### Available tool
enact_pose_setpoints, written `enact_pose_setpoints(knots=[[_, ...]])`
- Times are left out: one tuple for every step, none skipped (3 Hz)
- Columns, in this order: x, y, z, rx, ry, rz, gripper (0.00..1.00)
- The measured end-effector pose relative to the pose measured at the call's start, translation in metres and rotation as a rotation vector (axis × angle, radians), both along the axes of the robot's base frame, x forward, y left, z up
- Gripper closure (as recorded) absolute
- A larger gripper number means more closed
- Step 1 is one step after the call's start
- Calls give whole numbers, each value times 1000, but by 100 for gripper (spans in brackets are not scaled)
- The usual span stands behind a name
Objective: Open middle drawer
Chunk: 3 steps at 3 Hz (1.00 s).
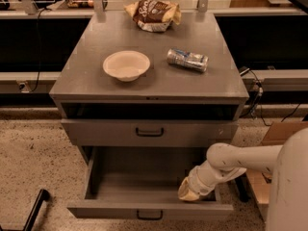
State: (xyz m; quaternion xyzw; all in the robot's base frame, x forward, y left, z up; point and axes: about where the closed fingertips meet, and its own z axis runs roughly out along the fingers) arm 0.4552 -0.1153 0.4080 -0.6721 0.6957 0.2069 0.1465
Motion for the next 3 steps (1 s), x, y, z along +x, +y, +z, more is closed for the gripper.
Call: enact_pose_setpoints(knots=[[-19,-5,11,-21,40,37,100],[-19,-1,31,69,6,38,100],[-10,-12,52,133,-65,16,100]])
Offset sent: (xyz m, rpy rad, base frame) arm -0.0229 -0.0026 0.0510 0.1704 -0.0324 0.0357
